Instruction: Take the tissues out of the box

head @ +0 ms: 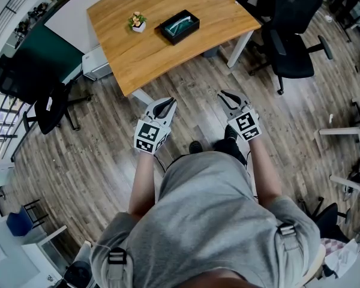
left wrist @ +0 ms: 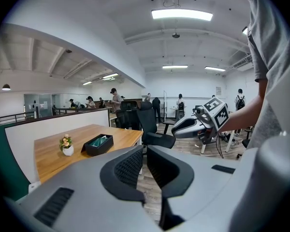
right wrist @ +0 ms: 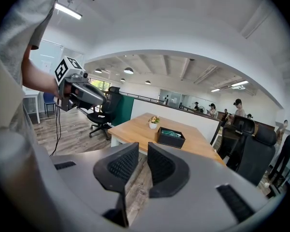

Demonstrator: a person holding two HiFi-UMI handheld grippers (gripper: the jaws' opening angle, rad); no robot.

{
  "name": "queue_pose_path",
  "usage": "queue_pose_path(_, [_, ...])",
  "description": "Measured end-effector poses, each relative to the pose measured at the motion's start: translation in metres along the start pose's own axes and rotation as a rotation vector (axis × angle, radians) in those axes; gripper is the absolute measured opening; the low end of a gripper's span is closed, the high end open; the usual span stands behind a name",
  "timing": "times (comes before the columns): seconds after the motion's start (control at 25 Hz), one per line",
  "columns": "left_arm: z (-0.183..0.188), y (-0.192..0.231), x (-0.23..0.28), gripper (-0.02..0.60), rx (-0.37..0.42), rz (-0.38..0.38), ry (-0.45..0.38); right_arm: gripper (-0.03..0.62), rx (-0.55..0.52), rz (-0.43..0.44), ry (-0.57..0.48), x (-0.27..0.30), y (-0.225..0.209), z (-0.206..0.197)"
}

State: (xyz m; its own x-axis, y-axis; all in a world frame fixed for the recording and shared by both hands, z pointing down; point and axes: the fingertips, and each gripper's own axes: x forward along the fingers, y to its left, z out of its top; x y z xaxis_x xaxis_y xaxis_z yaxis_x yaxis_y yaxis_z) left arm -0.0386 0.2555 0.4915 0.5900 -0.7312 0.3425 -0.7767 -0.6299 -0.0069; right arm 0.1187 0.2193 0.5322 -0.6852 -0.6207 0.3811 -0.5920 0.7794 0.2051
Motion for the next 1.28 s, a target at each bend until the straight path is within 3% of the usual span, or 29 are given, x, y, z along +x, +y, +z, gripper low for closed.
queue_pose_path(0.52, [0.006,0.004,-0.002,0.185,-0.029,-0.009,-0.043,0.221,0.0,0.005,0.014,0.002,0.006,-0.004])
queue_pose_path(0.8, [0.005,0.001,-0.003,0.236,-0.036,-0.034,-0.044,0.229,0.013,-0.019,-0.02,-0.003,0.005,0.003])
queue_pose_path(1.28, [0.004,-0.002,0.002,0.245,-0.028,-0.055,-0.042,0.232,0.059,-0.043,0.003,-0.011,-0.001,-0.01])
